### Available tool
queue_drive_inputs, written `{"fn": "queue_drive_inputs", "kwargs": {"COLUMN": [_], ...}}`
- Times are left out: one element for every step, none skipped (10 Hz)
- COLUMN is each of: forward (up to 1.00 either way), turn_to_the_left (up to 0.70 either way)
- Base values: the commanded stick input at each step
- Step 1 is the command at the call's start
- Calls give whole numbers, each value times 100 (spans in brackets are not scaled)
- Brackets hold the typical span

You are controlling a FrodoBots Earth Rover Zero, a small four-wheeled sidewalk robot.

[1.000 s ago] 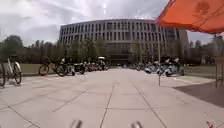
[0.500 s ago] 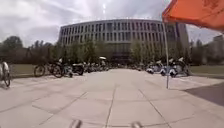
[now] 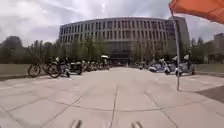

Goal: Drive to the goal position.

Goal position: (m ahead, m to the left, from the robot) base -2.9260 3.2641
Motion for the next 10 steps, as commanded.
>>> {"fn": "queue_drive_inputs", "kwargs": {"forward": [85, 85, 85, 85, 85, 85, 85, 85, 85, 85], "turn_to_the_left": [-1, -1, -1, -1, -1, -1, -1, -1, -1, -2]}}
